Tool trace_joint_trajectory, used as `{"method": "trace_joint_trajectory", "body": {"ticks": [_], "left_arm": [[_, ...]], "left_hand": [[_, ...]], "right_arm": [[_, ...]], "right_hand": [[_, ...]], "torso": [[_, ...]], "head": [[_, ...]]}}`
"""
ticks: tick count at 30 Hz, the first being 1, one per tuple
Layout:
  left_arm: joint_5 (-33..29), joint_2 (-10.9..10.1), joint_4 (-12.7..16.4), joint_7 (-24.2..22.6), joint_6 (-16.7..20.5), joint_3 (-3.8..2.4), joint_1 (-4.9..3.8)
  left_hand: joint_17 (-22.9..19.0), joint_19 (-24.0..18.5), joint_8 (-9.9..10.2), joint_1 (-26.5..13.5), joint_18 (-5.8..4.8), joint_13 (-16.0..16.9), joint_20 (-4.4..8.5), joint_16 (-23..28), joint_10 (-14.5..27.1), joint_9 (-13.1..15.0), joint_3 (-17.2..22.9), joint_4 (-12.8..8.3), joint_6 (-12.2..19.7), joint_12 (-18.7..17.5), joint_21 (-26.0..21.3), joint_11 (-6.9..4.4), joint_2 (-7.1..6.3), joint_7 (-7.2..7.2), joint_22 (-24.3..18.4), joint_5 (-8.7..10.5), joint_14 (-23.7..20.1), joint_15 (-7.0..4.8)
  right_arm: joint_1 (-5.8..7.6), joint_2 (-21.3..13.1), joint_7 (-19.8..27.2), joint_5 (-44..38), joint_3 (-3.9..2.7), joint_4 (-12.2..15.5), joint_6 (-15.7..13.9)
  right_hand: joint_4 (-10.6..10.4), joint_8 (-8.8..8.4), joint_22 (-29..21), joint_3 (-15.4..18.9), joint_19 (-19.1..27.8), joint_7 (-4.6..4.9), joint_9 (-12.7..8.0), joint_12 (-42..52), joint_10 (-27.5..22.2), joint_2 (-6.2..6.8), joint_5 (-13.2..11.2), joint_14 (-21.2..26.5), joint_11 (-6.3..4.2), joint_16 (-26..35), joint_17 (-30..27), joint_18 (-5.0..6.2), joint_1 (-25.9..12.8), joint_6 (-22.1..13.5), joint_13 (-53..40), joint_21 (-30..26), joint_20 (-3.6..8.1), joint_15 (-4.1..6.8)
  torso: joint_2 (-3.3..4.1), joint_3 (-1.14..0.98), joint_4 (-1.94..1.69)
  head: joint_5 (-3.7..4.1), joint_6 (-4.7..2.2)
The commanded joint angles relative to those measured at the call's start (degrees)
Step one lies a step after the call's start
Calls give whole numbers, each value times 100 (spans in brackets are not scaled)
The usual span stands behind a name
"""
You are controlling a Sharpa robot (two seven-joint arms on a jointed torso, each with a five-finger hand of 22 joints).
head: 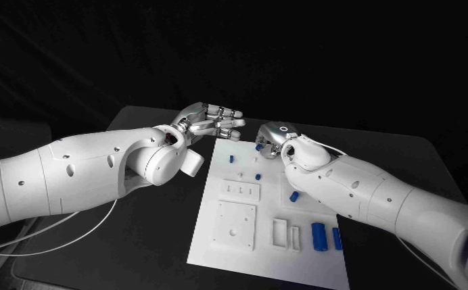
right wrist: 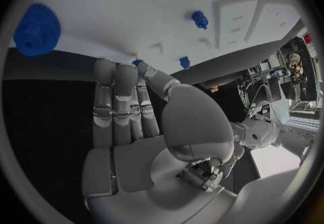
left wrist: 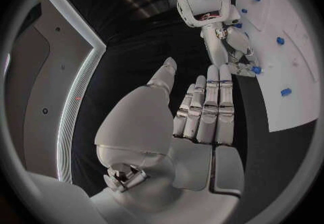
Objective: Assemble the parts on the task board
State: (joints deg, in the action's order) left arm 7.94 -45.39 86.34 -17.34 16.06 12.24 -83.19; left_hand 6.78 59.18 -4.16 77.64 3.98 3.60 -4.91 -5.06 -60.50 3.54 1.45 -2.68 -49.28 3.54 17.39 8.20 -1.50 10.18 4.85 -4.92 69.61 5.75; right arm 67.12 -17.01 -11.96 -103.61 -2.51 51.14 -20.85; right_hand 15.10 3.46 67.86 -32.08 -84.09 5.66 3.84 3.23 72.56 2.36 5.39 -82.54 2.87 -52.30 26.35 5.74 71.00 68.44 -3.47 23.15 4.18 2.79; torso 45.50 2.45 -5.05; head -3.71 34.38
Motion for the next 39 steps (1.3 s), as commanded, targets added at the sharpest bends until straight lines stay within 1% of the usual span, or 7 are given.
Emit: {"method": "trace_joint_trajectory", "body": {"ticks": [1,10,24,29,32,35,39], "left_arm": [[20,14,3,-39,-84,-5,-13],[20,23,-12,-39,-89,-5,-13],[20,30,-31,-38,-93,-5,-13],[20,30,-40,-39,-85,-5,-13],[20,31,-53,-40,-64,-4,-12],[21,36,-71,-42,-53,-4,-12],[21,41,-89,-46,-46,-4,-12]], "left_hand": [[-3,-14,-26,-4,50,-2,0,-22,0,8,6,-28,-13,-12,19,23,31,5,-5,-9,30,12],[-3,-14,-26,-4,50,-2,0,-22,0,8,6,-28,-13,-12,19,23,31,5,-5,-9,30,12],[-3,-16,-25,-4,50,-2,-1,-21,10,8,7,-28,-15,-12,20,26,27,5,-6,-1,28,13],[-3,-16,-25,-4,50,-2,-1,-21,10,8,7,-28,-15,-12,20,26,27,5,-6,-1,28,13],[-4,-15,-9,1,52,-3,-3,-20,49,2,10,-33,63,-14,20,35,15,14,-8,-17,27,16],[-5,-18,-12,0,52,-3,-5,-18,62,4,13,-29,57,-13,18,38,14,15,-9,-20,22,19],[-7,-24,-14,5,55,-2,-10,-15,88,3,27,-24,81,-12,13,45,-2,18,-11,-17,16,24]], "right_arm": [[0,32,7,20,-2,-16,-14],[-7,53,21,95,-1,-51,-26],[-13,39,-15,108,-1,-54,-42],[-13,34,23,204,-1,-56,-81],[-13,35,69,302,-1,-63,-150],[-13,34,106,368,-1,-69,-206],[-13,23,141,421,-1,-67,-319]], "right_hand": [[2,9,-12,31,-56,21,-15,8,-107,62,19,-16,28,18,-9,128,-24,-95,8,-51,-53,-64],[-42,13,-138,14,-59,68,-17,4,-378,215,81,-14,114,76,-69,249,-64,-282,12,-431,-142,-129],[-70,12,-137,0,-98,65,-17,6,-367,233,105,-15,110,83,-85,262,-46,-272,12,-521,-143,-125],[-70,4,-143,20,-81,119,-28,8,-618,361,178,-3,184,106,-101,266,-112,-477,14,-581,-167,-165],[-123,17,-206,330,-78,80,-25,23,-1021,475,325,6,261,145,-130,302,-134,-768,12,-658,-220,-217],[-219,10,-347,1029,-147,37,-29,15,-1182,400,289,-3,308,174,-167,350,73,-882,14,-784,-271,-250],[-254,7,-414,1240,-171,41,-30,10,-1201,370,247,-1,318,181,-184,357,141,-897,15,-832,-276,-254]], "torso": [[4,2,-6],[4,6,-2],[6,4,-4],[4,8,0],[6,4,5],[9,0,4],[3,5,1]], "head": [[8,-5],[12,11],[20,6],[18,4],[13,4],[24,7],[32,6]]}}
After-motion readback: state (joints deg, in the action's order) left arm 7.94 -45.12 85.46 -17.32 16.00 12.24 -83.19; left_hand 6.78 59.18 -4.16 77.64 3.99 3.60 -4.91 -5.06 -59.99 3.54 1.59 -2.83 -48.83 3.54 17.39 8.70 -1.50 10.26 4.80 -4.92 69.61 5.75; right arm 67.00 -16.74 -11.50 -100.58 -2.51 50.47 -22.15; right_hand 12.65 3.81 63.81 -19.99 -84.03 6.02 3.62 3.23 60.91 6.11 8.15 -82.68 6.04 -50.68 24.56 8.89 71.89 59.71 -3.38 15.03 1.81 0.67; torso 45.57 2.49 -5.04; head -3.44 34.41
